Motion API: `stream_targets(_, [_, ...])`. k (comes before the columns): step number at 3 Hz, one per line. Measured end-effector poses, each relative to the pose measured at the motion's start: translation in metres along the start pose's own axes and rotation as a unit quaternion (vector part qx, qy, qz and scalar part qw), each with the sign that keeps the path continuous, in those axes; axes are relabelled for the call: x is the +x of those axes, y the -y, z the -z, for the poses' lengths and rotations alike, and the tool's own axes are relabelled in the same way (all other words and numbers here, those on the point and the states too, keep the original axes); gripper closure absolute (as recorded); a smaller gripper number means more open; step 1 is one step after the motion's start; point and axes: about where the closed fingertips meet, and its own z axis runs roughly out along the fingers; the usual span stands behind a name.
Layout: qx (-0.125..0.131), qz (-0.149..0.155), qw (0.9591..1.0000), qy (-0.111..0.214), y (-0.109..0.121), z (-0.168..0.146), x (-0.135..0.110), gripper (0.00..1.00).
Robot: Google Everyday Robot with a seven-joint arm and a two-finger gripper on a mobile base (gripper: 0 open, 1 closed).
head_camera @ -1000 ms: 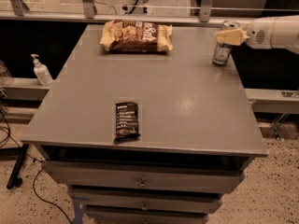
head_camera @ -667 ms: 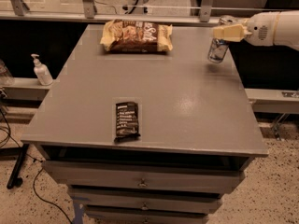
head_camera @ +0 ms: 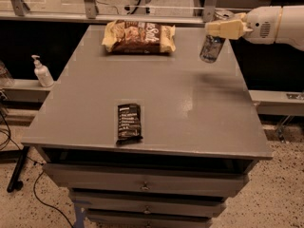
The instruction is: Move redbull can near rxbar chocolate
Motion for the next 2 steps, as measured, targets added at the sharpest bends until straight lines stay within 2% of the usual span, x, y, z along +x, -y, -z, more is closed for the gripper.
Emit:
stream_targets(1, [-0.023, 0.003, 0.9997, 0.006, -0.023, -0.016, 0.005, 1.00])
stream_targets(2, [-0.061, 0.013, 0.9977, 0.025, -0.060, -0.037, 0.010, 1.00])
